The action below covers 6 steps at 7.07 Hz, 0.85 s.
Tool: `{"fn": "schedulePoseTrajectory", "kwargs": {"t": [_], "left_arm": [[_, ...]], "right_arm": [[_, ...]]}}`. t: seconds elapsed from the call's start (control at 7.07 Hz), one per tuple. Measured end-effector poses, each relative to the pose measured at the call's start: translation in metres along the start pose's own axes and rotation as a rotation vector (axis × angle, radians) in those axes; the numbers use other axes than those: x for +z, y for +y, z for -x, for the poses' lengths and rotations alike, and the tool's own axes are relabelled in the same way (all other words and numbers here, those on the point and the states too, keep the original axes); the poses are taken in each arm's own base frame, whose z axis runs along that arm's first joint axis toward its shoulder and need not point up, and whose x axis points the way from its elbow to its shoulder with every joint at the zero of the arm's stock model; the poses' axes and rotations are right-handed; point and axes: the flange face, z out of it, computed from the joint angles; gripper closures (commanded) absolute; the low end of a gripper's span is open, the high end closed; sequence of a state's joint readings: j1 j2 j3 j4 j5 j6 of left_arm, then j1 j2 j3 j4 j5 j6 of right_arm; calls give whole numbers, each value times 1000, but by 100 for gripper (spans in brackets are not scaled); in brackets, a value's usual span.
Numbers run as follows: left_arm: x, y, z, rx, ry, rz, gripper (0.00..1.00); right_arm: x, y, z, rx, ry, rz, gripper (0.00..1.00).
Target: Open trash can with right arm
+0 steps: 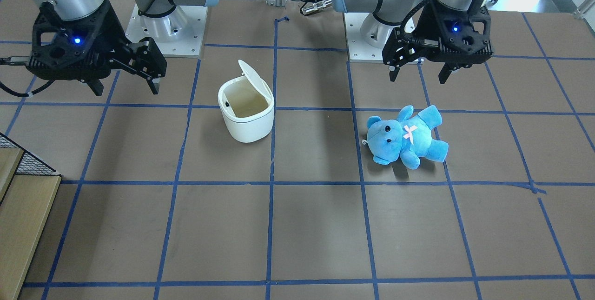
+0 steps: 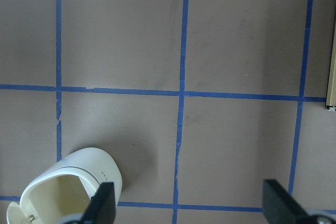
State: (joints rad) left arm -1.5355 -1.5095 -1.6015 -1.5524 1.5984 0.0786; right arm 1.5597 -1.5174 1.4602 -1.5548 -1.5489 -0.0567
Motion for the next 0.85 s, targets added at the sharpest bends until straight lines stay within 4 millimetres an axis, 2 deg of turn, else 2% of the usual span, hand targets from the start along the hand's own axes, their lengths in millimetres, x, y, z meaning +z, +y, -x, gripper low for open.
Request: {"fn": "schedulePoseTrajectory", "kwargs": {"t": [0.28,0.85], "left_arm": [[0,0,0,0,0,0,0],[0,0,0,0,0,0,0]], "right_arm": [[0,-1,-5,14,-32,2,0],[9,9,-6,38,-27,100,0]]}}
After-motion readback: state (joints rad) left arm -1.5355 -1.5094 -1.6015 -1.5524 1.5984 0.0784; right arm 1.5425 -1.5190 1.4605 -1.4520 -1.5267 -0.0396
